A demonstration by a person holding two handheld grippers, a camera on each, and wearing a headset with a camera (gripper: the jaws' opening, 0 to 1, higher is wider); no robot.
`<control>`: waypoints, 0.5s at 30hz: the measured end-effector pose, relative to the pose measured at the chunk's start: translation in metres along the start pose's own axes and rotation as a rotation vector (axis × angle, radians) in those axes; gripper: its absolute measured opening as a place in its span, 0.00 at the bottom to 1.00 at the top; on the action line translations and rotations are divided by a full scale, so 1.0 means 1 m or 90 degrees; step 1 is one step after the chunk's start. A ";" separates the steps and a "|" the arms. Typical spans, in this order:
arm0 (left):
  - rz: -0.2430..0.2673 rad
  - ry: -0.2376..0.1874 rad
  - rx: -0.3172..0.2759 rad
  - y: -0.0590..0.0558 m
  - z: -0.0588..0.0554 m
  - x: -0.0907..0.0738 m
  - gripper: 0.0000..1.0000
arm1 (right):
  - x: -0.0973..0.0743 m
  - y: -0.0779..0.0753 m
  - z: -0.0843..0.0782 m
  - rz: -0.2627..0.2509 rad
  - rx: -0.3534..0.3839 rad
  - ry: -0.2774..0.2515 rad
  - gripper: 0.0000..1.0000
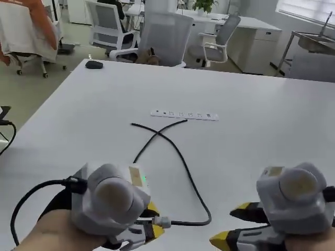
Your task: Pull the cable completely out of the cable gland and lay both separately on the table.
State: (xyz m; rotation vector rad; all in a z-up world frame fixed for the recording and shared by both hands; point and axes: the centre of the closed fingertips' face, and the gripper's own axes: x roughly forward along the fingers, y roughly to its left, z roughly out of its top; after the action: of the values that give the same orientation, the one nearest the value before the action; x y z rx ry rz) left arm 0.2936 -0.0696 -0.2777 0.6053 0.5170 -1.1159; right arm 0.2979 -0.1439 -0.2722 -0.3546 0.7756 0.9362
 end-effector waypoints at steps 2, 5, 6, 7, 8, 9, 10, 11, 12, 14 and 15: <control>0.019 0.003 0.033 0.003 -0.001 0.001 0.18 | 0.006 0.012 0.017 0.045 -0.008 -0.023 0.39; 0.033 0.002 0.061 0.004 0.002 0.002 0.18 | 0.015 0.025 0.028 0.084 -0.047 -0.011 0.38; 0.039 0.001 0.068 0.004 0.003 0.002 0.18 | 0.018 0.027 0.029 0.092 -0.064 -0.001 0.38; 0.048 0.001 0.087 0.006 0.005 0.001 0.18 | 0.022 0.029 0.030 0.101 -0.076 0.008 0.38; 0.051 0.001 0.093 0.006 0.005 0.001 0.18 | 0.027 0.033 0.031 0.123 -0.088 0.016 0.38; 0.060 0.002 0.110 0.008 0.006 0.000 0.18 | 0.030 0.037 0.032 0.145 -0.087 0.022 0.37; 0.065 0.002 0.117 0.008 0.006 0.000 0.18 | 0.032 0.038 0.033 0.157 -0.085 0.027 0.35; 0.067 0.003 0.124 0.008 0.007 0.000 0.18 | 0.034 0.038 0.034 0.165 -0.088 0.031 0.34; 0.066 0.001 0.142 0.006 0.009 0.000 0.18 | 0.036 0.037 0.037 0.172 -0.105 0.028 0.32; 0.068 0.003 0.172 0.005 0.009 0.001 0.18 | 0.037 0.035 0.039 0.178 -0.107 0.032 0.28; 0.069 0.006 0.175 0.005 0.009 0.002 0.18 | 0.038 0.033 0.040 0.178 -0.103 0.033 0.27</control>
State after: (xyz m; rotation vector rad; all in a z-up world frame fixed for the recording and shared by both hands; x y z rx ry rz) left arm 0.2997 -0.0749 -0.2715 0.8674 0.3358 -1.0888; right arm 0.3013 -0.0795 -0.2704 -0.4199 0.8121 1.2605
